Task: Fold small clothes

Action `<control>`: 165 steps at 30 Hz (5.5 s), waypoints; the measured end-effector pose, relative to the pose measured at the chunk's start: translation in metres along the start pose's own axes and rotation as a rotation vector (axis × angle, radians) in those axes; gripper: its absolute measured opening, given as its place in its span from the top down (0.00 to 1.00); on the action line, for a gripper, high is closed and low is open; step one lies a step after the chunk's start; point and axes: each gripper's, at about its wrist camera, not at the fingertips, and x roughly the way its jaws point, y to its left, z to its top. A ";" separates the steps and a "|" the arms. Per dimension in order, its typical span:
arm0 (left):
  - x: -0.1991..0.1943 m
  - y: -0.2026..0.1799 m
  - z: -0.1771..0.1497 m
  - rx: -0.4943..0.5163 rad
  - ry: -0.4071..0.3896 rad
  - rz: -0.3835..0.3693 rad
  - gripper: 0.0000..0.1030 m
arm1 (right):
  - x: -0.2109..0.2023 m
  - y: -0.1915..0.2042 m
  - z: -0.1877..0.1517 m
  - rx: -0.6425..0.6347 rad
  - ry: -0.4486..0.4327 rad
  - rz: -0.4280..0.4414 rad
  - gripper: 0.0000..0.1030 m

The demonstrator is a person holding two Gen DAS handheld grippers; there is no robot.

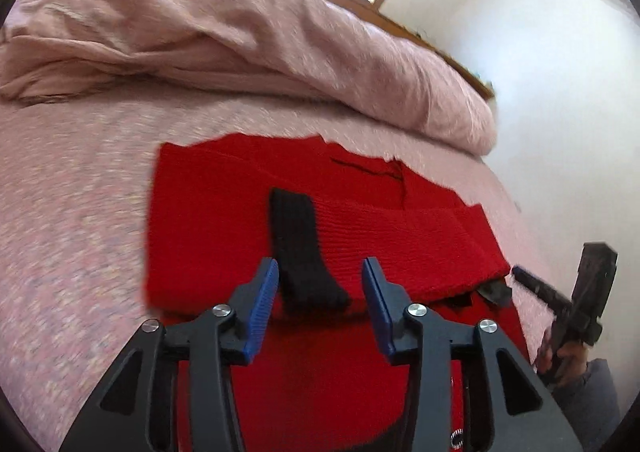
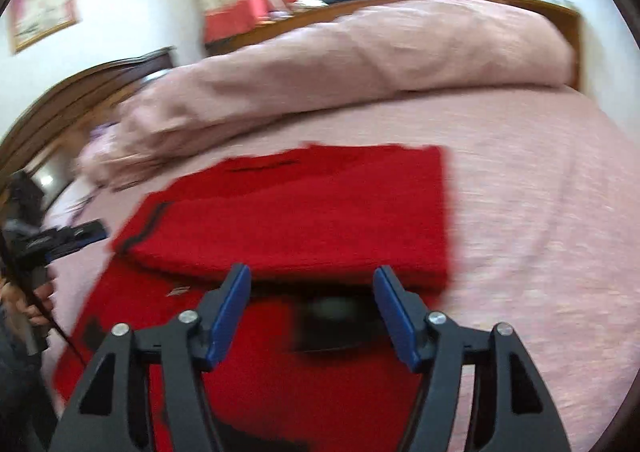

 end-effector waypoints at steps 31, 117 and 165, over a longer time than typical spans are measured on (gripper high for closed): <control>0.062 -0.011 0.014 0.066 -0.045 0.073 0.95 | 0.042 -0.045 0.006 0.128 0.047 -0.218 0.83; -0.109 0.033 -0.192 -0.436 0.097 -0.088 0.39 | -0.099 -0.025 -0.176 0.535 0.098 0.379 0.51; -0.230 0.017 -0.261 -0.316 0.081 -0.107 0.99 | -0.224 0.015 -0.224 0.447 0.005 0.279 0.95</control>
